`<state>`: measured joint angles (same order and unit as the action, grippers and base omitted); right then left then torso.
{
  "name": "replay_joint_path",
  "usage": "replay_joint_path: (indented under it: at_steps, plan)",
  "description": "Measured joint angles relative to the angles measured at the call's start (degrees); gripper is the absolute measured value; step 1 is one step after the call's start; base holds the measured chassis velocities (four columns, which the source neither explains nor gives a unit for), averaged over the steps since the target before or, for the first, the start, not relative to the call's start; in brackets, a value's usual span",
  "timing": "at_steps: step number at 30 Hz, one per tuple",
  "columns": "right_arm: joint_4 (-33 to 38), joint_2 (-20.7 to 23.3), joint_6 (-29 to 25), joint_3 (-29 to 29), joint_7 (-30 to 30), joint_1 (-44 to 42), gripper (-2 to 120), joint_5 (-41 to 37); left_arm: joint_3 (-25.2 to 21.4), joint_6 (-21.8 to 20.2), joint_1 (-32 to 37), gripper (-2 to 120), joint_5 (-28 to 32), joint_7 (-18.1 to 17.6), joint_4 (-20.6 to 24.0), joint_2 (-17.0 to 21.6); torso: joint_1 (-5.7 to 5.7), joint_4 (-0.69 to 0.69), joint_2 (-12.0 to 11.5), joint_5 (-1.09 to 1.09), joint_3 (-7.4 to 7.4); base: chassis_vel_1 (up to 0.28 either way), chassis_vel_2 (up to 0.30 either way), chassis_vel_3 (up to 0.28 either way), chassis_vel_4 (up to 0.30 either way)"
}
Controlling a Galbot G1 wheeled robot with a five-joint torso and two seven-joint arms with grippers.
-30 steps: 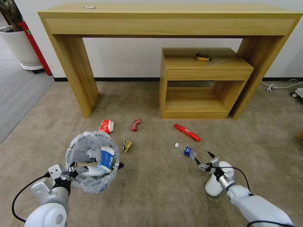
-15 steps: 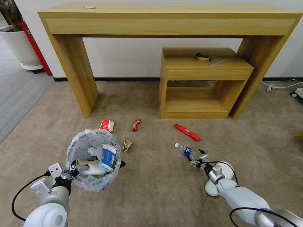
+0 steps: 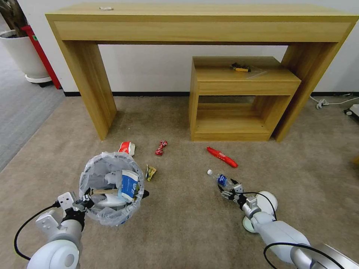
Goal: Pick up the trash bin and place the garbage on the floor into it.
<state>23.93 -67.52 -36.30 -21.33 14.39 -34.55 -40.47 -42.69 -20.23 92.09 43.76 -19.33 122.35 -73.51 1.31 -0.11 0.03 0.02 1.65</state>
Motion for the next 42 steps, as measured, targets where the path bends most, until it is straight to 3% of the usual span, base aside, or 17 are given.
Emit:
replay_joint_path:
  at_steps: [11, 17, 30, 38, 42]
  plan:
    - [0.3, 0.6, -0.3, 0.8, 0.0, -0.9, 35, 0.4, 0.1, 0.0, 0.2, 0, -0.3, 0.0, 0.4, -0.6, 0.00, 0.00, 0.0, -0.01, 0.00, 0.000, 0.000, 0.000, 0.000]
    - [0.9, 1.4, -0.8, 1.3, 0.1, -1.4, 24, 0.8, 0.3, 0.1, 0.3, 0, -0.9, 0.0, 0.4, -1.4, 0.00, 0.00, 0.0, 0.00, 0.00, 0.000, 0.000, 0.000, 0.000]
    - [4.4, 4.2, -2.3, 2.2, 0.7, -2.7, 24, 0.8, 0.4, 0.2, 0.8, 0, -2.1, 0.1, -0.2, -2.0, 0.00, 0.00, 0.0, 0.00, 0.00, 0.000, 0.000, 0.000, 0.000]
    - [13.0, 9.5, -4.3, 2.2, 1.3, -4.8, 24, -0.2, 0.3, 0.1, 0.8, 0, -2.8, 0.1, -1.7, -2.0, 0.00, -0.01, 0.0, -0.02, 0.00, 0.000, 0.000, 0.000, 0.000]
    - [20.8, 12.5, -4.9, 2.2, 1.3, -6.3, 24, -0.5, 0.3, -0.1, 0.8, 0, -2.9, 0.1, -1.9, -1.5, 0.00, 0.00, 0.0, -0.01, 0.00, 0.000, 0.000, 0.000, 0.000]
